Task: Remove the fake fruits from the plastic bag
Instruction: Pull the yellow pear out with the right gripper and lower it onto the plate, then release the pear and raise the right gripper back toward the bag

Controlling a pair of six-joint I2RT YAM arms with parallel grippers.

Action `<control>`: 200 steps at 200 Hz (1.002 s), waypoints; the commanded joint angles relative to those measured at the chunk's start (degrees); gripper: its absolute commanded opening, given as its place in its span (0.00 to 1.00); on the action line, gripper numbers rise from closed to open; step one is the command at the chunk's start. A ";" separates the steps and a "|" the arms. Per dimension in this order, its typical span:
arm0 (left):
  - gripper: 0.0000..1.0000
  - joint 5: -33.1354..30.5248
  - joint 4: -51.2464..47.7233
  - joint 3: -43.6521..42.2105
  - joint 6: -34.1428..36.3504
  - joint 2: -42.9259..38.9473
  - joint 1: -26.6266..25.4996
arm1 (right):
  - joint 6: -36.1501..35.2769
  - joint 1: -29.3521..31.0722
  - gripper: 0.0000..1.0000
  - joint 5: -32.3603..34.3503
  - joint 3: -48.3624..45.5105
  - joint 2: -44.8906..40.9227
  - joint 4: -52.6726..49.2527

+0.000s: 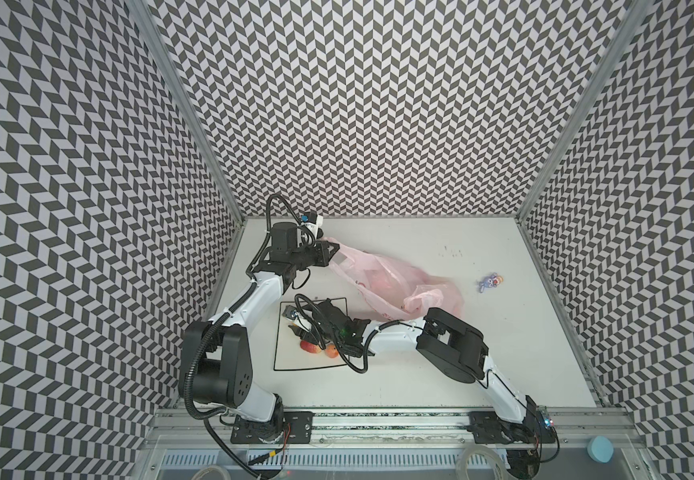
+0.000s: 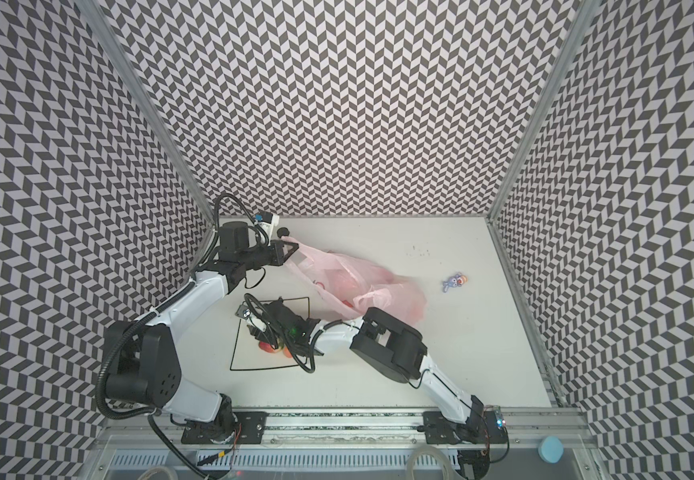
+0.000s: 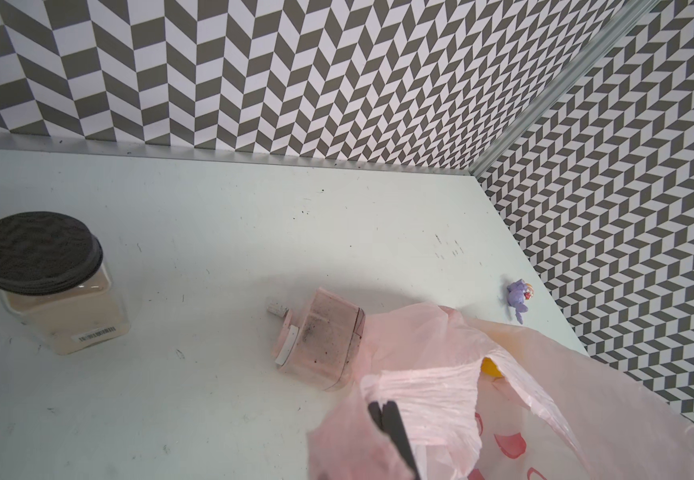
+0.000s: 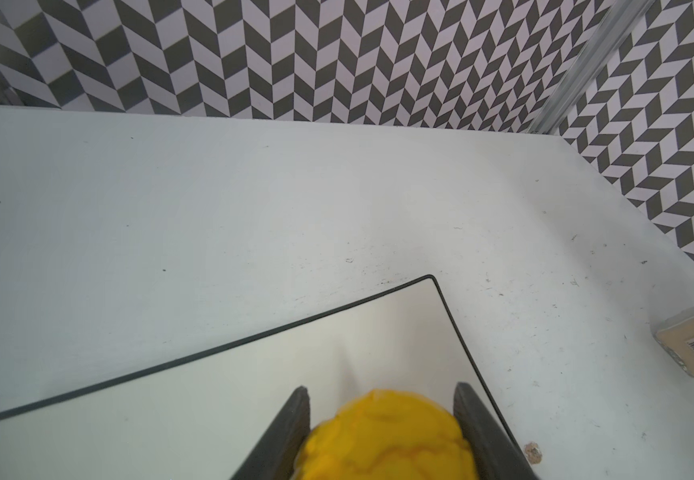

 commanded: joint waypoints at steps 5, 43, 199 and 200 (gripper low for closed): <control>0.00 1.23 -2.05 1.75 1.95 0.86 0.30 | 1.45 -0.14 0.34 -0.94 2.92 2.24 3.15; 0.00 1.56 -2.30 1.68 1.76 0.87 0.25 | 2.96 -0.40 0.54 -1.89 4.04 3.41 2.79; 0.00 1.24 -5.86 5.73 0.76 -1.74 0.87 | 4.34 -0.17 0.73 -7.58 -2.66 -5.94 6.78; 0.00 1.26 -6.05 5.73 0.78 -1.71 0.89 | 4.32 -0.16 0.73 -7.60 -2.87 -6.12 6.94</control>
